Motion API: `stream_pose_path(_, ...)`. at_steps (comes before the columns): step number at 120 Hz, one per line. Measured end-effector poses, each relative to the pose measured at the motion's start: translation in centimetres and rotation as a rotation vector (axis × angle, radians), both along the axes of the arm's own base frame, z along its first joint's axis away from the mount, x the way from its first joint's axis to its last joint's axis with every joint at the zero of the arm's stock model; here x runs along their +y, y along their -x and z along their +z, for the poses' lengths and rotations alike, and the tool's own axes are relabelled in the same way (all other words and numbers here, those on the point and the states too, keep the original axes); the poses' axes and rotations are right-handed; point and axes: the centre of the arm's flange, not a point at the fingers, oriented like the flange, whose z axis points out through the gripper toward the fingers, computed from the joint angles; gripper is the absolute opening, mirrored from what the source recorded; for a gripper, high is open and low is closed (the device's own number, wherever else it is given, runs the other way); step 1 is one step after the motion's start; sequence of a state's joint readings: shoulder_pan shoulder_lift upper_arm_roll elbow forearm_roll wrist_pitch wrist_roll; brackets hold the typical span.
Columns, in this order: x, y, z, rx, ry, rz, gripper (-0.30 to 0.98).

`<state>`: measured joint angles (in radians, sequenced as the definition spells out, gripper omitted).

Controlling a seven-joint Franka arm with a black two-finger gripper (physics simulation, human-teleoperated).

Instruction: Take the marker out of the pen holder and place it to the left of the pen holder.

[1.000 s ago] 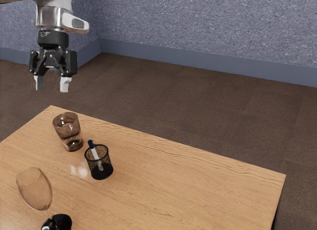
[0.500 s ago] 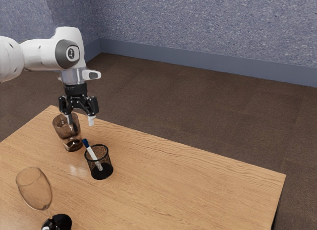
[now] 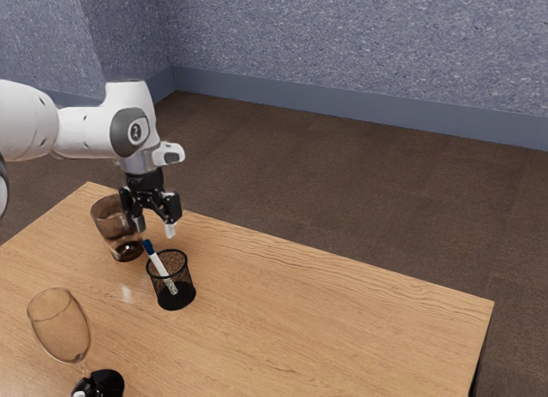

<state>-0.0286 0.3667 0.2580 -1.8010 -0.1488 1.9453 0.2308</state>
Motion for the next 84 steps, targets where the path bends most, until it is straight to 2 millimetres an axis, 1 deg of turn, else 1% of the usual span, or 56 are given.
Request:
stream_pose_path(8, -0.1, 0.0, -0.3, -0.006, 0.006, -0.004, 0.55)
stream_pose_path(17, -0.1, 0.6, -0.4, -0.004, 0.014, -0.008, 0.53)
stream_pose_path(25, 0.3, 1.3, -0.3, -0.003, 0.021, -0.005, 0.52)
stream_pose_path(36, 0.6, 1.7, -0.2, 0.0, 0.027, -0.005, 0.51)
stream_pose_path(60, -0.5, 2.6, -0.5, 0.055, 0.052, -0.034, 0.5)
stream_pose_path(84, -1.2, 3.2, -0.1, 0.099, 0.075, -0.057, 0.5)
